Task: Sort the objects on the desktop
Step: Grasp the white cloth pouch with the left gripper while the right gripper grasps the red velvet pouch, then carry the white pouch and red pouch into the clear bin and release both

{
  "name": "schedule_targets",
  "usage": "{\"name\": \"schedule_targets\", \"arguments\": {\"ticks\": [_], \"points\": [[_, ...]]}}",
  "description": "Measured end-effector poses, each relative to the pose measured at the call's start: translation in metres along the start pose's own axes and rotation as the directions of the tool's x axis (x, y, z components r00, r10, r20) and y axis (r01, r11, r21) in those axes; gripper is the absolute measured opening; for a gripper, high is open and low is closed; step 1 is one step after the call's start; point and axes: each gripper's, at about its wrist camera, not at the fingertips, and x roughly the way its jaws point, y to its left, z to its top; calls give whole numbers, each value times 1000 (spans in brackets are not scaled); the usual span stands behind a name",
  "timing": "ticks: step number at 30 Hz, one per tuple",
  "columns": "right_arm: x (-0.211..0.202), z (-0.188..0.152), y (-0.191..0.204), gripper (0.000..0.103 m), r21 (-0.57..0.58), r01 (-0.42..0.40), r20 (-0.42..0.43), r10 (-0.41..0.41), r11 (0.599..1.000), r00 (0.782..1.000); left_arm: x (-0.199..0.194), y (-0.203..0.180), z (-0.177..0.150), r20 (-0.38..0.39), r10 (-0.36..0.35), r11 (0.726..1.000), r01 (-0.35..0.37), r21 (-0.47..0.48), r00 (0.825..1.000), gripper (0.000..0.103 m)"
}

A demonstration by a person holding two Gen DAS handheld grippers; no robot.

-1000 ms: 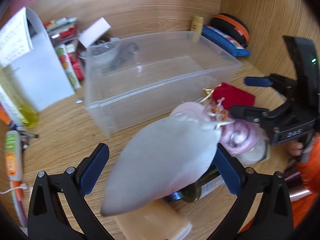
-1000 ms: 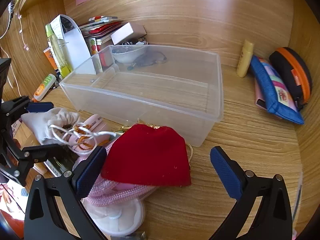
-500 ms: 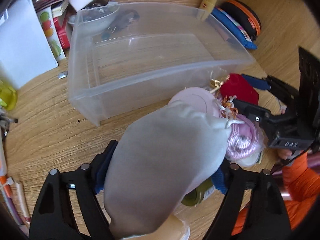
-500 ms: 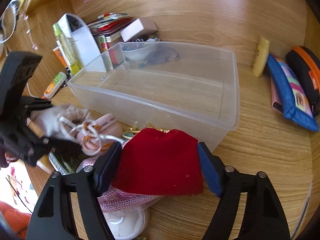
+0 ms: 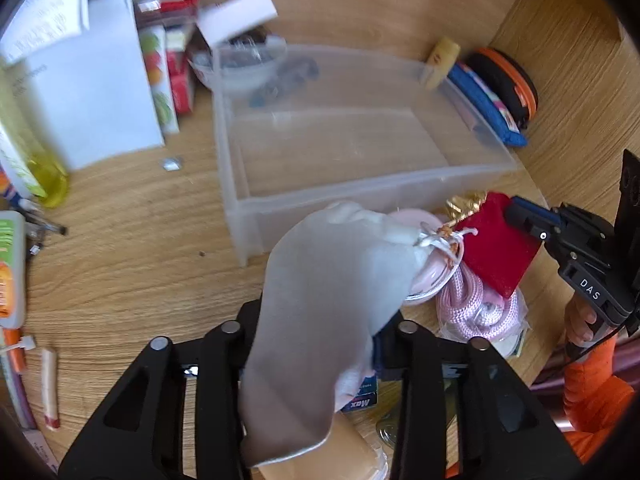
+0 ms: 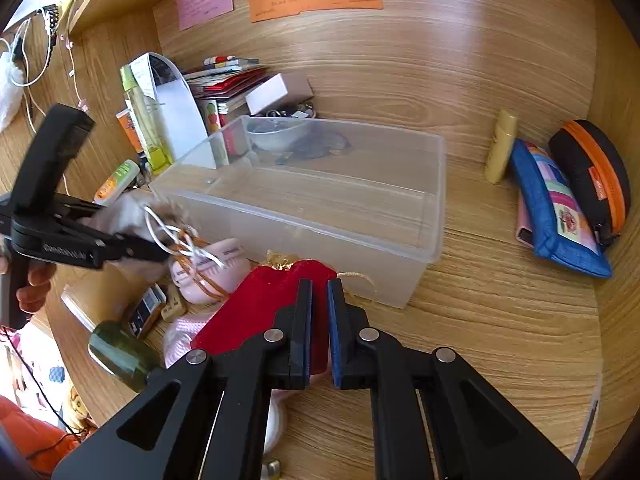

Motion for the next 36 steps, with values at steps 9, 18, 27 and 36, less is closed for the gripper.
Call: {"name": "schedule_targets", "arguments": {"ticks": [9,18,27,36], "points": [[-26,3,0,6,4,-3,66,2,1000,998,-41,-13,7,151,26,999,-30,21,988,32],[-48,19,2,6,-21,13,147,-9,1000,989,-63,-13,29,251,23,1000,-25,7,968,32],[-16,17,-20,47,81,-92,-32,95,992,995,-55,-17,39,260,-1,1000,-3,18,966,32],[40,15,-40,50,146,-142,-171,166,979,971,-50,-20,35,250,-11,1000,7,19,968,32]]}}
